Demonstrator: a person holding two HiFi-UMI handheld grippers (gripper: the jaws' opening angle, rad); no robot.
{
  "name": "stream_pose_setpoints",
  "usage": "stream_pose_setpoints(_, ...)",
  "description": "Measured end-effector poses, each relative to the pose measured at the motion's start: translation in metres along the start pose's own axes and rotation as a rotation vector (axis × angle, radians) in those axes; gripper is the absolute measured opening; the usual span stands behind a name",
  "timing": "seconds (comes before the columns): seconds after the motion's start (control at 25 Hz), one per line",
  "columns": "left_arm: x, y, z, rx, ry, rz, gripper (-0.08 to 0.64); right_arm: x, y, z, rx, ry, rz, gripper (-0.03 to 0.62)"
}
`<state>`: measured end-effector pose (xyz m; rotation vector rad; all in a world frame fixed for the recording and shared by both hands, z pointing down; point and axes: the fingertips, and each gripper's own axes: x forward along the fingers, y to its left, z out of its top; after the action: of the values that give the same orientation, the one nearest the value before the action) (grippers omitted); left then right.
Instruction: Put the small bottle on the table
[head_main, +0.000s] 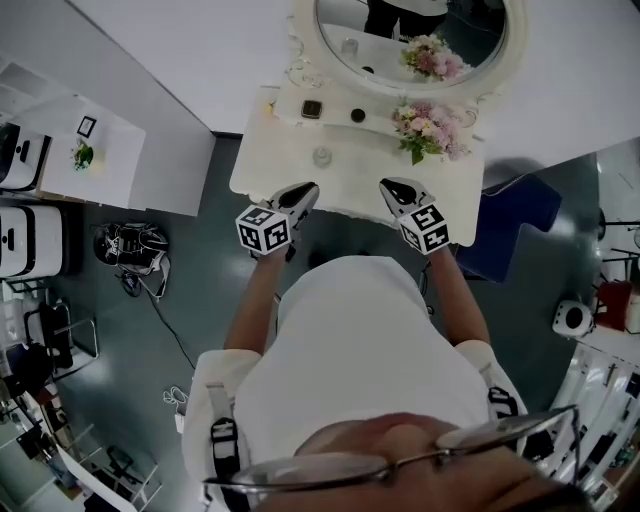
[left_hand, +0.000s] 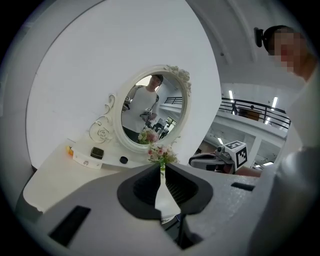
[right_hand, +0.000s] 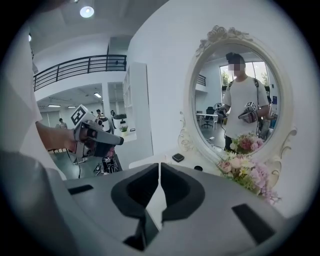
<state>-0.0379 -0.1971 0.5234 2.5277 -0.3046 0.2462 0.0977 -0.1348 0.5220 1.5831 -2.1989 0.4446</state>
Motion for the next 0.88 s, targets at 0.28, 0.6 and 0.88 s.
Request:
stream_pose_setpoints(0.28, 0.009, -0.009, 0.004, 0.014, -0.024, 0.016, 0.003, -0.008, -0.011, 0.002, 0.001, -0.031, 0.041, 0.006)
stream_pose_setpoints(0.6, 0.020, -0.014, 0.005, 0.020, -0.010, 0.015, 0.003, -0.010, -0.013, 0.007, -0.014, -0.051, 0.070, 0.006)
stream_pose_setpoints(0.88, 0.020, -0.014, 0.012, 0.022, -0.029, 0.021, 0.003, -0.009, -0.015, 0.011, -0.020, -0.055, 0.071, 0.006)
